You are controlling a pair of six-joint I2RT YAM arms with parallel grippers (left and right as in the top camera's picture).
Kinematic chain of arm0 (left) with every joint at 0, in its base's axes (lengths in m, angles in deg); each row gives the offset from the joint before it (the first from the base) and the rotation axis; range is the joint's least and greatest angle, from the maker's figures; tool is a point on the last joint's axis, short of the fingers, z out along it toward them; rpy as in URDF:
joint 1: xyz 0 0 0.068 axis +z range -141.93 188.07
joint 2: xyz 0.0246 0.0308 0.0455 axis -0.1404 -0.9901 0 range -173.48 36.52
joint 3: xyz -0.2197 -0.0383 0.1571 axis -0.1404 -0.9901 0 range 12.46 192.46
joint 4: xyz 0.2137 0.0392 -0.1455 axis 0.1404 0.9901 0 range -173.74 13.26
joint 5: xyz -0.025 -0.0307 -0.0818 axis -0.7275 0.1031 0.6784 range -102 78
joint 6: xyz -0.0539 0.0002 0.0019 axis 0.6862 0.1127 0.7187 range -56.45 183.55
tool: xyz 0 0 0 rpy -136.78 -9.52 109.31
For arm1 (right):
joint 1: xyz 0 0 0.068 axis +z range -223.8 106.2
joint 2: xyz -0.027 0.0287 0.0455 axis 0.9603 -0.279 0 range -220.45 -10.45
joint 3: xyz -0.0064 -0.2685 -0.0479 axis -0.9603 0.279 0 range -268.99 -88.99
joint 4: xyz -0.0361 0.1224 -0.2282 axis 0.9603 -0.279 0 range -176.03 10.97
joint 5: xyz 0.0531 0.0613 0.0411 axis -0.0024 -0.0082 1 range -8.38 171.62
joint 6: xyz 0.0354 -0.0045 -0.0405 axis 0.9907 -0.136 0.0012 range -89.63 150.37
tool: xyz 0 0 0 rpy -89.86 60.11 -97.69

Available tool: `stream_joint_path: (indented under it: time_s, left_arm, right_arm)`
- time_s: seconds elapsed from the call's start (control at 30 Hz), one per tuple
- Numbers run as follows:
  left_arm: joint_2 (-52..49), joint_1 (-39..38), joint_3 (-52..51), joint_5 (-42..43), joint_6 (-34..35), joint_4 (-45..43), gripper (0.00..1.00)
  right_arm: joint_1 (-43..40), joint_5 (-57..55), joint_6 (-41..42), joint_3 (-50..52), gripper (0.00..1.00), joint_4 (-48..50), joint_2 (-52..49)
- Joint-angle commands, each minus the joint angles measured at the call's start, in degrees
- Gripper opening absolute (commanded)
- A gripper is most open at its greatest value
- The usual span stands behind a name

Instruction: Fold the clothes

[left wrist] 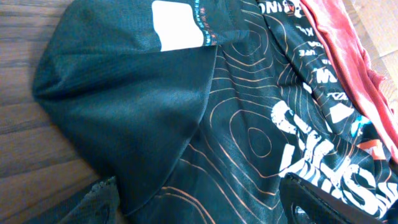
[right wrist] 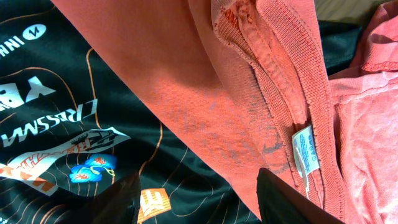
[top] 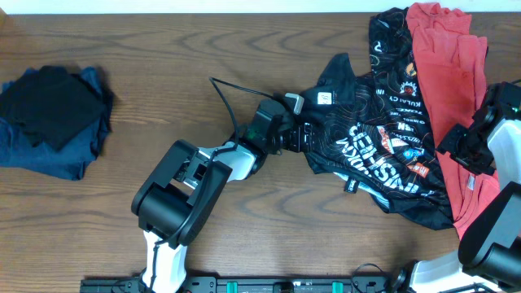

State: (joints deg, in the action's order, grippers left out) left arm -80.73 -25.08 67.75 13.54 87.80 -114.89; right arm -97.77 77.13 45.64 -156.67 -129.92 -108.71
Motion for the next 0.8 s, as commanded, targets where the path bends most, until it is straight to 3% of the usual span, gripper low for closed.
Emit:
stream_joint_path:
  time_s: [0.0, 0.13, 0.33, 0.43, 0.77]
  left_arm:
    - [-2.3, -0.8, -0.1, -1.0, 1.2, 0.5, 0.79]
    - [-2.3, -0.9, -0.1, -1.2, 1.2, -2.6, 0.55]
    - [-2.2, -0.9, -0.1, -1.1, 1.4, -3.6, 0.31]
    - [-2.2, -0.9, -0.1, -0.9, 1.4, -3.7, 0.08]
    - [-1.7, -0.4, -0.1, -1.0, 1.4, -3.2, 0.06]
  right_arm:
    - [-0.4, 0.0, -0.7, 0.3, 0.58, 0.0, -0.7]
    - [-0.4, 0.0, -0.7, 0.3, 0.58, -0.1, -0.7]
    - [-0.4, 0.0, -0.7, 0.3, 0.58, -0.2, -0.7]
    - [-0.4, 0.0, -0.7, 0.3, 0.58, -0.1, -0.7]
    - [-0.4, 0.0, -0.7, 0.3, 0.58, -0.1, -0.7]
